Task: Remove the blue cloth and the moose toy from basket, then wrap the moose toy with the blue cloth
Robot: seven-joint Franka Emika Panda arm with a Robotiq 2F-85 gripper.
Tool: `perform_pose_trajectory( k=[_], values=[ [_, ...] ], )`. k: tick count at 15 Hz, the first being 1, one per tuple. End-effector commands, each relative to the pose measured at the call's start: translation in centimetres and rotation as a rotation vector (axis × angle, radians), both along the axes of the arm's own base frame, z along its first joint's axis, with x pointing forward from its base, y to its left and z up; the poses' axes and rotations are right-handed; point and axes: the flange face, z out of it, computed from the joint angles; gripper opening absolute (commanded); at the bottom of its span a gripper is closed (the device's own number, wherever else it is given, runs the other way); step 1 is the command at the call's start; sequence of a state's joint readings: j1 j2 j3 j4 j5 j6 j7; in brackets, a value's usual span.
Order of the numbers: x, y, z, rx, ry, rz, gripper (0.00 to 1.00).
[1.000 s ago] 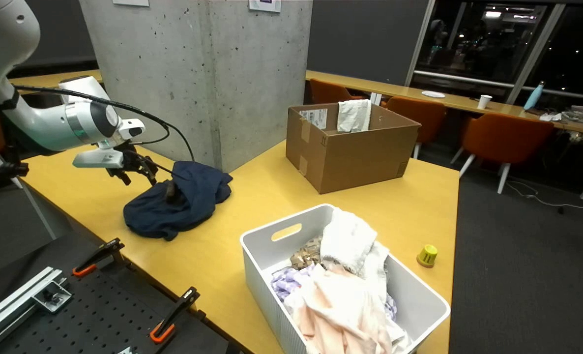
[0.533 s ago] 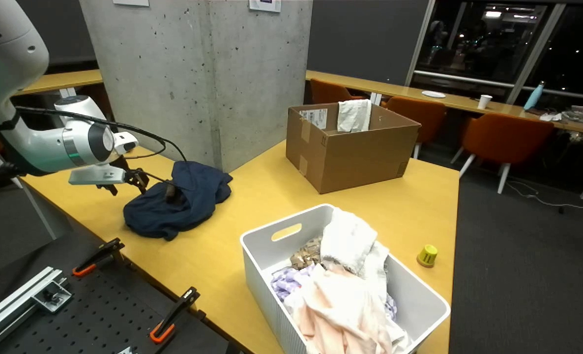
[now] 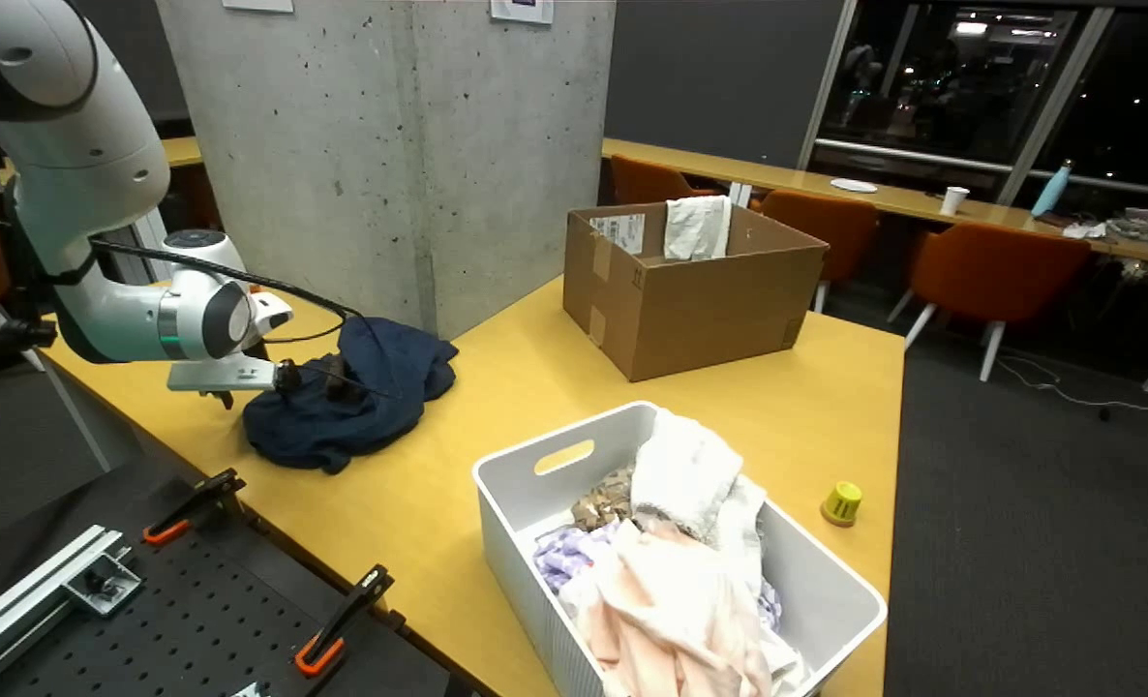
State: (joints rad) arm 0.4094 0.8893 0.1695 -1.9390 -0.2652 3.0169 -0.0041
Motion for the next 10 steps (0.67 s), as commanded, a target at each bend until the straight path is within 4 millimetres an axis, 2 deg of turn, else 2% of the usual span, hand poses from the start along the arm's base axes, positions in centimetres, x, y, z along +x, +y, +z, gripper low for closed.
perform_pose_trajectory(
  k=[1, 2, 5, 10],
  values=[
    [1.6, 0.1, -1.2, 0.025, 0.030, 0.034, 0.79],
    [1.9, 0.0, -1.4, 0.025, 0.034, 0.041, 0.74],
    [2.7, 0.0, -1.4, 0.024, 0.038, 0.051, 0.49],
    [3.5, 0.6, -0.1, 0.005, 0.042, 0.050, 0.12]
  ],
)
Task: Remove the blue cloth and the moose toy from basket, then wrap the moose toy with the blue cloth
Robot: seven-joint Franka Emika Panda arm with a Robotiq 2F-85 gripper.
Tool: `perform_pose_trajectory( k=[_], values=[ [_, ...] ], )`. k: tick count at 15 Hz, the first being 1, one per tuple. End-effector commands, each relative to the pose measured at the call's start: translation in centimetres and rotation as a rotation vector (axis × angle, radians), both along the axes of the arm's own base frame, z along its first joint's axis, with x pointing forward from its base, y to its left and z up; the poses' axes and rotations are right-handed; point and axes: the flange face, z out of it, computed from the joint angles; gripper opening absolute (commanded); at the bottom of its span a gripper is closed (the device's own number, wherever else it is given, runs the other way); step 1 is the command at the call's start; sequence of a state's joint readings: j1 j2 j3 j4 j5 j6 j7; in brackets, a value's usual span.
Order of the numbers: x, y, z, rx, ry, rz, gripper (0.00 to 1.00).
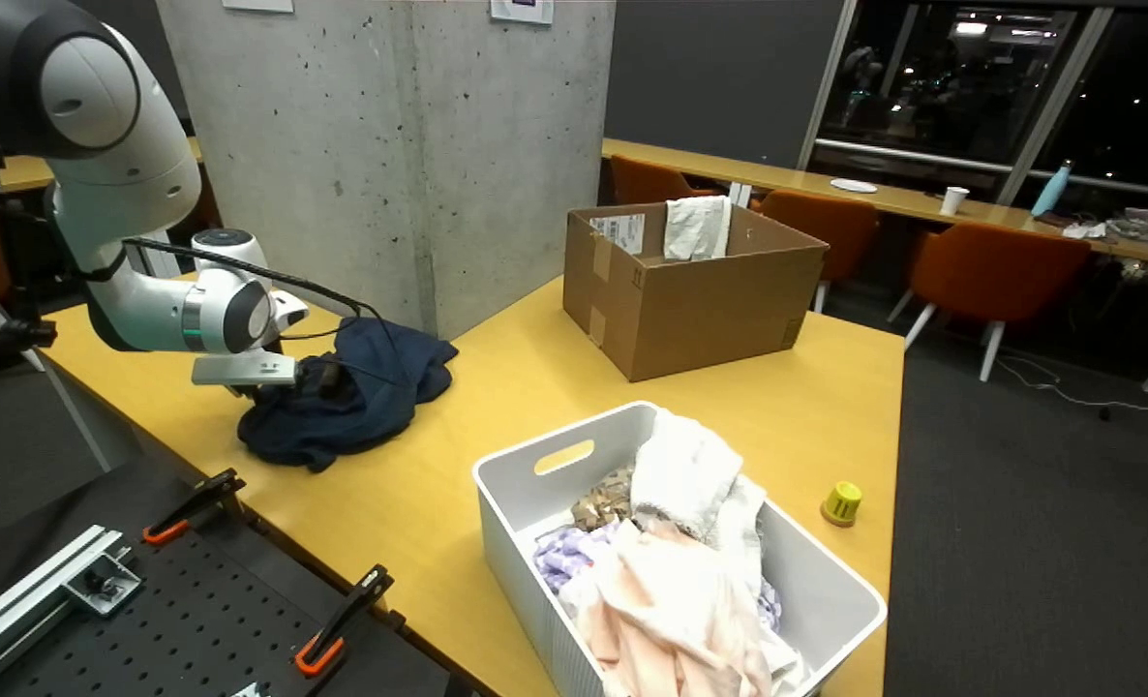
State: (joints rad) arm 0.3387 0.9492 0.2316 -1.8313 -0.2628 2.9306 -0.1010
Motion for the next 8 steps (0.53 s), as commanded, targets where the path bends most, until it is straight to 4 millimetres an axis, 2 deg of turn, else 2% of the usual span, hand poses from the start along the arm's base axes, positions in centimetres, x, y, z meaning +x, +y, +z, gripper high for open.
perform_pose_trajectory(
  k=[1, 2, 6, 8],
  values=[
    [1.0, 0.3, 0.9, -0.008, 0.008, -0.001, 0.06],
    [1.2, 0.2, 1.6, -0.010, -0.003, -0.005, 0.00],
    [1.8, -1.2, 3.8, -0.021, -0.041, -0.030, 0.01],
    [2.4, -2.6, 5.1, -0.029, -0.069, -0.054, 0.01]
  ],
)
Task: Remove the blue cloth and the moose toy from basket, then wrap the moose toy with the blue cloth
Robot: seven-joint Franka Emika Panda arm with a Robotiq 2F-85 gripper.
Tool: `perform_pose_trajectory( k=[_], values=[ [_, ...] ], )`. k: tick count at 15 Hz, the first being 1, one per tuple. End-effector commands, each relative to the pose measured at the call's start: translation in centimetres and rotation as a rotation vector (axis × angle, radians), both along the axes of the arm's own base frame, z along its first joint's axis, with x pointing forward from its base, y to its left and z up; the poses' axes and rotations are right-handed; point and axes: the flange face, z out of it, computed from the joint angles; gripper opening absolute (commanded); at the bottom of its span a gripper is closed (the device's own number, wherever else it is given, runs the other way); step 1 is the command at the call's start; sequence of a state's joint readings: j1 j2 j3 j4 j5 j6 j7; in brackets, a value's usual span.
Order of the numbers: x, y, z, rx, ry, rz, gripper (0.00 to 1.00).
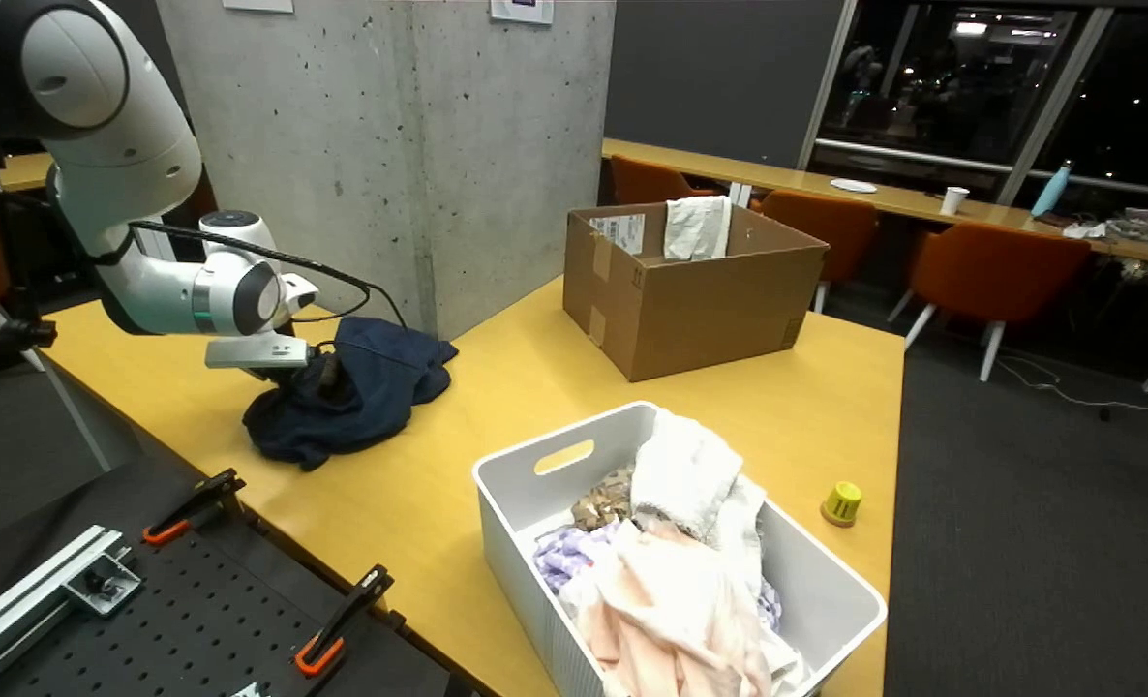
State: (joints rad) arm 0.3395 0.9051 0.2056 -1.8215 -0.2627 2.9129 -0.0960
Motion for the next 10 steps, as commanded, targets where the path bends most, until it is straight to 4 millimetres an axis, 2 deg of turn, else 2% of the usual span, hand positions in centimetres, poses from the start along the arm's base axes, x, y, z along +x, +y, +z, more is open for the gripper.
perform_pose_trajectory(
  k=[1, 5, 10],
  values=[
    [0.7, -2.4, 3.3, -0.023, -0.038, -0.048, 0.01],
    [2.6, -5.0, 6.4, -0.058, -0.089, -0.097, 0.01],
    [5.4, -7.0, 10.1, -0.106, -0.149, -0.142, 0.01]
  ],
)
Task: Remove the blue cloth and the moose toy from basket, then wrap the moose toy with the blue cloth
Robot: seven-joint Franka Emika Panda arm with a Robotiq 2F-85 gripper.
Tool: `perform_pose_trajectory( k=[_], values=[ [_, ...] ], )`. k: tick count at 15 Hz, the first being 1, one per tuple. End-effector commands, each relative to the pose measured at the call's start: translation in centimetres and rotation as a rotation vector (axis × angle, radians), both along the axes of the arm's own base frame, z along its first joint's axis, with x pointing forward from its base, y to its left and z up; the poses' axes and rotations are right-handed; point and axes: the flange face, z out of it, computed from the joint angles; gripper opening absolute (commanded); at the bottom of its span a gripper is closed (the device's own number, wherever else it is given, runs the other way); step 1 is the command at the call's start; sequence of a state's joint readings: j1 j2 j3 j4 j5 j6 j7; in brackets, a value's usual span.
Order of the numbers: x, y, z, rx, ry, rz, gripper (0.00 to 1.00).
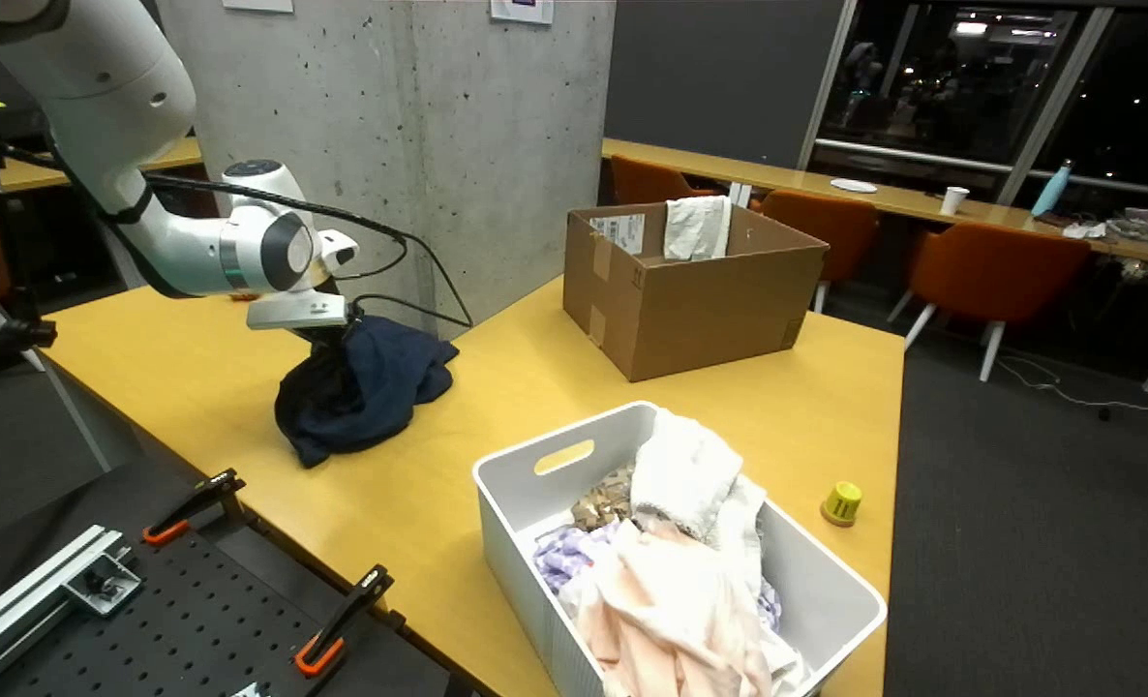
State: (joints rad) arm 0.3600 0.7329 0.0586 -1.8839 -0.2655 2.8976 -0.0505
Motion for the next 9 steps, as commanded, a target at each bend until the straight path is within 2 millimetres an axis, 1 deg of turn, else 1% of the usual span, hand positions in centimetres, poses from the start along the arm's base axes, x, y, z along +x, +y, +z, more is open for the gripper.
perform_pose_trajectory(
  k=[1, 3, 5, 7, 9],
  values=[
    [1.3, -0.9, 2.7, -0.044, -0.026, -0.037, 0.01],
    [2.0, -1.4, 2.4, -0.061, -0.025, -0.052, 0.01],
    [2.3, -1.9, 2.0, -0.078, -0.016, -0.073, 0.01],
    [2.1, -2.4, 2.1, -0.086, -0.018, -0.091, 0.01],
    [1.7, -2.1, 3.2, -0.081, -0.024, -0.085, 0.01]
  ],
)
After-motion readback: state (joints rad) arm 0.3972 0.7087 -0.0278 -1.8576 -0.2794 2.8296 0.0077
